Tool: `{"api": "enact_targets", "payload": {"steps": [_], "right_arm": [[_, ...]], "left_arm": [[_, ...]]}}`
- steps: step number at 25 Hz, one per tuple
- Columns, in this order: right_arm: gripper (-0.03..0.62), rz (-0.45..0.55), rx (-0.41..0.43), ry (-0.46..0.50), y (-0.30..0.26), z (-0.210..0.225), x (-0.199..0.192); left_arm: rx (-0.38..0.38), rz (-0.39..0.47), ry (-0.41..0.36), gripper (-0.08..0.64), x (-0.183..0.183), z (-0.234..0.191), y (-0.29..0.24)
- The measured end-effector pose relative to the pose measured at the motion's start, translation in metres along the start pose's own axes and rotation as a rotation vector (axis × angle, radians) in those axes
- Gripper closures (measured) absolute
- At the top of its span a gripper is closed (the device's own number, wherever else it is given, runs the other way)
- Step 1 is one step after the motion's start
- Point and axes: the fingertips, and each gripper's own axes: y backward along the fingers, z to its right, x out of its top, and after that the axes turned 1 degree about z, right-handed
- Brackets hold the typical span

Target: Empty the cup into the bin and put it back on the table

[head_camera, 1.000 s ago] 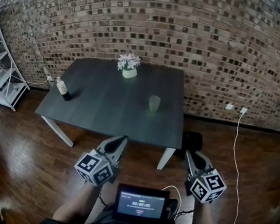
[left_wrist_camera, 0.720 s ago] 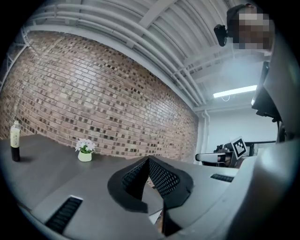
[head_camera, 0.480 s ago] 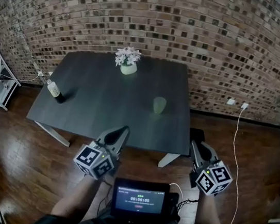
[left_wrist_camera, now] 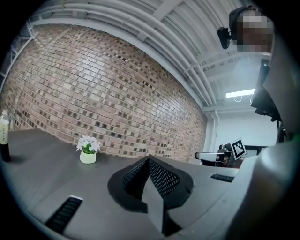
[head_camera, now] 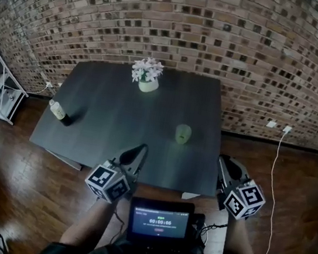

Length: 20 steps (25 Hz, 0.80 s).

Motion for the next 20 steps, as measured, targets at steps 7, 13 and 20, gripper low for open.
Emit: {"api": "enact_targets", "payload": {"steps": [7,13,20], "right_arm": [[0.587,-0.036,0.087,0.034,-0.049,0.037,0.000],[0.415,-0.085,0.112,0.005,-0.088,0.046,-0.018],[0.266,-0.161,0.087,-0.016,-0.137,0.046,-0.067]], "left_arm": [[0.025,-0.015,-0.023,0.568,-0.004,-0.016,-0.052],[0.028,-0.045,-0.012,0.568,-0.009,-0.040,-0.074],[0.010,-0.033,-0.048,0.568,0.008,-0.078,-0.085]]}}
